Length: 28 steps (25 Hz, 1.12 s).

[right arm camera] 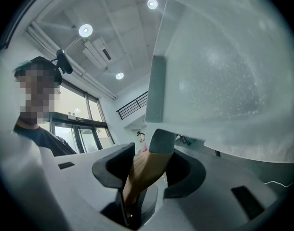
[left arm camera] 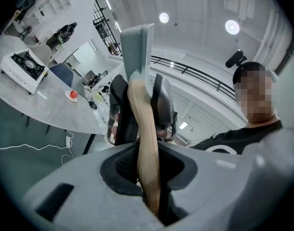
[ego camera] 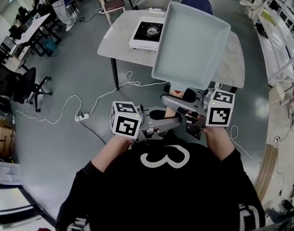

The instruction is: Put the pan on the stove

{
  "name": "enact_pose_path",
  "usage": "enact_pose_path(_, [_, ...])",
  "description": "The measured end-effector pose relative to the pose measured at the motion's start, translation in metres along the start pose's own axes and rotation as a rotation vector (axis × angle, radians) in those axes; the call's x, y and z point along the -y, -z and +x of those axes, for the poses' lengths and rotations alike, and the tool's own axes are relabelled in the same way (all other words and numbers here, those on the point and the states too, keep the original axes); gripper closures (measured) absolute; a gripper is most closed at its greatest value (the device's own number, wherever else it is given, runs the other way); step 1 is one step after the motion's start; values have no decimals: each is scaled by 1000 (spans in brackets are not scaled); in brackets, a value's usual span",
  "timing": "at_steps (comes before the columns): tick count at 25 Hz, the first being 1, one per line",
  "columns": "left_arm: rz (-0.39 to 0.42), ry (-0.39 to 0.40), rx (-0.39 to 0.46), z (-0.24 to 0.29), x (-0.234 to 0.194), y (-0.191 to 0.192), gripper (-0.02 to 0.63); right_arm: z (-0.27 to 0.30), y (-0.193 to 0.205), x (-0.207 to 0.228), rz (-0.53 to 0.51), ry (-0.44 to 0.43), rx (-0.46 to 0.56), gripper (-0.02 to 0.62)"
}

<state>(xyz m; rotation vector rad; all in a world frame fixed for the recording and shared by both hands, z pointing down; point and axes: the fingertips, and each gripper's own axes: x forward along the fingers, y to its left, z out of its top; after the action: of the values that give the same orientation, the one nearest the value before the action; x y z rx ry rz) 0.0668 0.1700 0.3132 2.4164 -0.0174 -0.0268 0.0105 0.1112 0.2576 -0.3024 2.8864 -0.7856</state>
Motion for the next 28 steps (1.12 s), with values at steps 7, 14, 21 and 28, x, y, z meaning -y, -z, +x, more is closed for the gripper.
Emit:
enact_pose_path(7, [-38,-9,-6,3,-25,-18,531,6,-12,29,23,-6,-12,423])
enact_pose_path(14, [-69,-11,-5,5,-56,-17,531,9,-4,61,54,-1,-27,423])
enact_pose_path(21, [-104,-39,1,15,-107,-61,531,18,-37,121,85,-23,-41,423])
enact_pose_path(28, [-132,-62,15,19,-152,-94,531,27,-58,172,122,-38,-48,423])
